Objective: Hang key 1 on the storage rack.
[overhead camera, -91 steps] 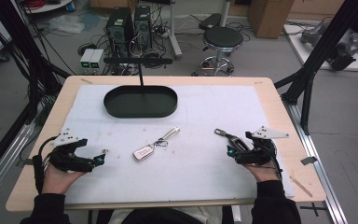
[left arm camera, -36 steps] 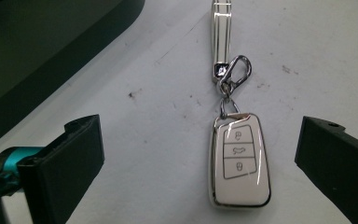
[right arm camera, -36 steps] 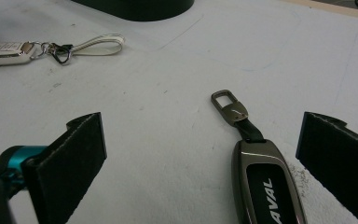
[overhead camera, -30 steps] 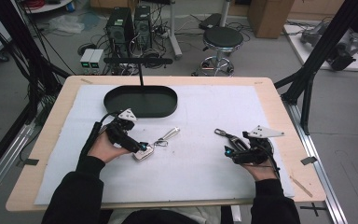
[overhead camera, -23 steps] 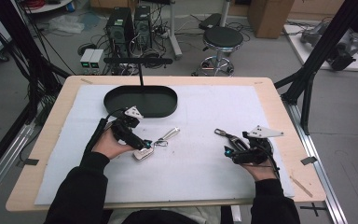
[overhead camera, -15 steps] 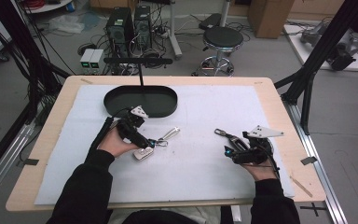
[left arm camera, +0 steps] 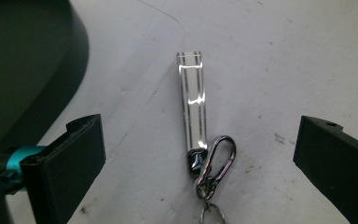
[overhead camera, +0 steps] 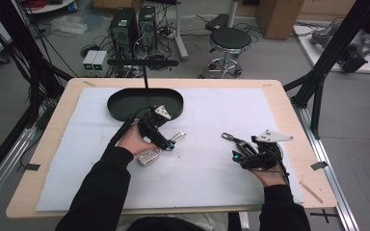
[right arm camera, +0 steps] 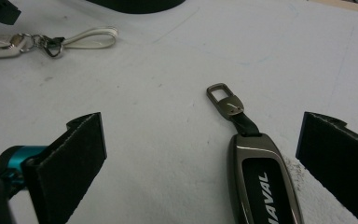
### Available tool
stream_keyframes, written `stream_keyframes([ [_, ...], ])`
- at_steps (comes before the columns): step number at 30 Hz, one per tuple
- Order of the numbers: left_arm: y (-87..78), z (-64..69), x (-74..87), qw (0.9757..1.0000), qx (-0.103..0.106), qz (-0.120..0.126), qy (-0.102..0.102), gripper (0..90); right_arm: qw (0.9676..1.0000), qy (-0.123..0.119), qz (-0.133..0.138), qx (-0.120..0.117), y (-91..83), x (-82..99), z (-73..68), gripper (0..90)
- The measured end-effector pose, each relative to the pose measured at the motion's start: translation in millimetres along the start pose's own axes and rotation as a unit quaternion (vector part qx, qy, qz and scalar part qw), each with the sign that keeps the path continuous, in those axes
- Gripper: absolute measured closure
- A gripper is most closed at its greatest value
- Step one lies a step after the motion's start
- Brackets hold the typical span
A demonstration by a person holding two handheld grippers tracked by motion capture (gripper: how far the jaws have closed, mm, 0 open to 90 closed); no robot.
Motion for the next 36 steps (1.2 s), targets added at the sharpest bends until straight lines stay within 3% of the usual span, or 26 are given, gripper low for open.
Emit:
stream_keyframes([
  [3, 7.7, 1.5, -6.3, 0.9998, 0.007, -0.018, 0.01, 4.0, 1.0, 0.002, -0.004, 0.002, 0.6, 2.2, 1.7, 0.7],
  [6, 11.8, 2.9, -13.9, 0.9996, 0.011, -0.021, 0.014, 4.1, 1.0, 0.003, -0.003, 0.004, 0.0, 3.2, 3.0, 0.7],
  [12, 19.7, 4.5, -21.1, 0.999, 0.024, -0.036, 0.014, 8.8, 1.0, 0.006, -0.005, 0.002, -0.1, 3.9, 2.2, 0.7],
  [20, 31.0, 0.7, -24.9, 0.9982, 0.017, -0.055, 0.016, 17.9, 1.0, 0.007, -0.006, 0.002, 0.7, 3.7, 2.2, 0.7],
  [26, 31.5, -7.0, -23.2, 0.9985, 0.011, -0.054, -0.004, 32.2, 0.9999, 0.011, -0.005, 0.006, 0.2, 4.3, 3.7, 0.7],
  [27, 31.5, -6.8, -22.9, 0.9982, 0.018, -0.055, -0.015, 34.8, 0.9999, 0.011, -0.005, 0.007, 0.0, 4.4, 3.9, 0.7],
  [29, 32.9, -7.1, -21.8, 0.9977, 0.023, -0.061, -0.019, 39.7, 0.9999, 0.01, -0.004, 0.007, -0.2, 4.8, 4.8, 0.8],
  [34, 38.4, -4.4, -21.4, 0.997, 0.008, -0.076, -0.016, 54.4, 0.9998, 0.017, -0.002, 0.006, -2.0, 5.4, 6.2, 0.8],
  [36, 37.7, -2.6, -23.4, 0.998, 0.015, -0.06, -0.01, 66.7, 0.9998, 0.016, -0.003, 0.006, -2.1, 5.5, 6.2, 0.7],
])
Point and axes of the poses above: each handheld gripper's, and its own axes: y roughly forward along the jaws, x roughly out of its underside, z roughly to its right, the point moved 6 cm from there along y, roughly forward along the jaws, and after that the axes turned 13 degrees about -z, right-handed, at the moved point
